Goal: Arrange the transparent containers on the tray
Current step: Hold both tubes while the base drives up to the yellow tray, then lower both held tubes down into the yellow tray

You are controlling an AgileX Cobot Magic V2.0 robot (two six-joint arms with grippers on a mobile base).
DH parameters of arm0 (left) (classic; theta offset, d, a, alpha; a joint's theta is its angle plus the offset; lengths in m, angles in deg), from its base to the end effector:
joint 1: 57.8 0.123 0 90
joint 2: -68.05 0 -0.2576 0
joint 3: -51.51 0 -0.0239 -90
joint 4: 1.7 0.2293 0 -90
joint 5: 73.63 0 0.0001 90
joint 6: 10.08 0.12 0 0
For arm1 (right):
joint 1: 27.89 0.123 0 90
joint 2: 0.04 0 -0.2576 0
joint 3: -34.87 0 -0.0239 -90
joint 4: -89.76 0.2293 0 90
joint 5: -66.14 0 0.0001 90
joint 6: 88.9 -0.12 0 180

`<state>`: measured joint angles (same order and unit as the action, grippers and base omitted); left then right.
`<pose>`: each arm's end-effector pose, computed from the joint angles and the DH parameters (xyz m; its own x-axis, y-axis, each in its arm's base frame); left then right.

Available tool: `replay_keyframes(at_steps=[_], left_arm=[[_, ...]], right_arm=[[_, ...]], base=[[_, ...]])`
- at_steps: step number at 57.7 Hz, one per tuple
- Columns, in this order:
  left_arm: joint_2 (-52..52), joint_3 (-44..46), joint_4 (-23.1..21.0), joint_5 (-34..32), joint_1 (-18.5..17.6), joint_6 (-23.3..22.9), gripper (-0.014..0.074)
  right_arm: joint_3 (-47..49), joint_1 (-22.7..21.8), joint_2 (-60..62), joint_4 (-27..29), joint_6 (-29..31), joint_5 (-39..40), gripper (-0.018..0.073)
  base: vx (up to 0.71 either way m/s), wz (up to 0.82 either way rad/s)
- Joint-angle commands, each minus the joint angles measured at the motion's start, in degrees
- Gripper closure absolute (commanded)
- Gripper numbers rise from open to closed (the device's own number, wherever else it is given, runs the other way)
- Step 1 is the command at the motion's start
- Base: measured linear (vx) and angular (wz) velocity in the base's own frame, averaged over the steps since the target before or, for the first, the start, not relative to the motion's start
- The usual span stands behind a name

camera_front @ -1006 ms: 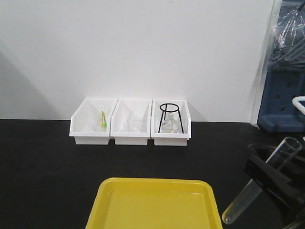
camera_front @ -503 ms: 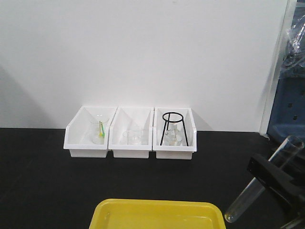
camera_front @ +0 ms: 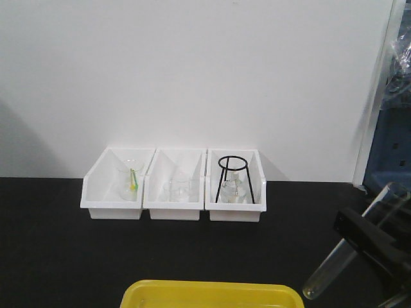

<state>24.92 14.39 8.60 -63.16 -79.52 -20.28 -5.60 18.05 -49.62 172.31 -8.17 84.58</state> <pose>0.1444 -0.0533 0.3602 -0.0094 0.0025 -1.0000 0.3397 0.9405 -0.0009 0.1495 0.1005 0.3476 0.0179 0.0524 -0.9985 -0.4650 0.8845 0.0381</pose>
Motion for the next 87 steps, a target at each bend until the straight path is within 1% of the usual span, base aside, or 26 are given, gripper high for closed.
replay_keyframes(at_steps=[1,45,51,57,61,70,74,79,83,87], left_arm=[[-0.1,2.1,0.1,-4.8,0.1,-0.2,0.0468],[-0.1,2.1,0.1,-5.3,0.1,-0.2,0.0468],[-1.2,2.1,0.1,-5.3,0.1,-0.1,0.0465],[-4.4,2.2,-0.5,-6.5,0.0,-0.3,0.0463],[-7.0,2.2,-0.5,-8.4,-0.3,-0.4,0.0461],[-15.4,2.4,-0.5,-15.2,-2.8,-1.2,0.0461],[-20.3,3.5,-0.5,-17.0,-4.6,-3.5,0.0461],[-25.7,5.5,-0.4,-17.0,-6.4,-6.0,0.0461],[-30.0,7.4,-0.4,-16.9,-7.0,-7.4,0.046],[-33.9,9.1,-0.4,-16.8,-7.5,-8.6,0.0458]], right_arm=[[1.8,-0.2,0.3,-1.7,0.6,0.4,0.0342],[1.8,-0.2,0.3,-1.7,0.6,0.4,0.0342],[1.8,-0.2,0.3,-1.3,0.0,2.8,0.0342],[1.9,-0.2,-0.6,1.5,0.0,10.9,0.034],[2.6,-0.2,-1.7,3.5,0.4,14.5,0.0339],[5.5,-0.2,-6.9,5.7,3.2,13.0,0.0337],[7.2,-0.2,-11.2,6.2,3.8,12.8,0.0333],[9.5,-0.2,-16.3,7.1,3.8,12.6,0.033],[11.6,-0.2,-20.6,9.4,3.8,12.6,0.0327],[13.9,-0.8,-24.8,14.1,3.8,12.8,0.0321]], base=[[0.01,0.0],[0.0,0.0],[0.0,0.0],[0.0,0.0],[0.0,0.0],[0.0,0.0],[0.0,0.0],[0.0,0.0],[0.0,0.0],[0.0,0.0]])
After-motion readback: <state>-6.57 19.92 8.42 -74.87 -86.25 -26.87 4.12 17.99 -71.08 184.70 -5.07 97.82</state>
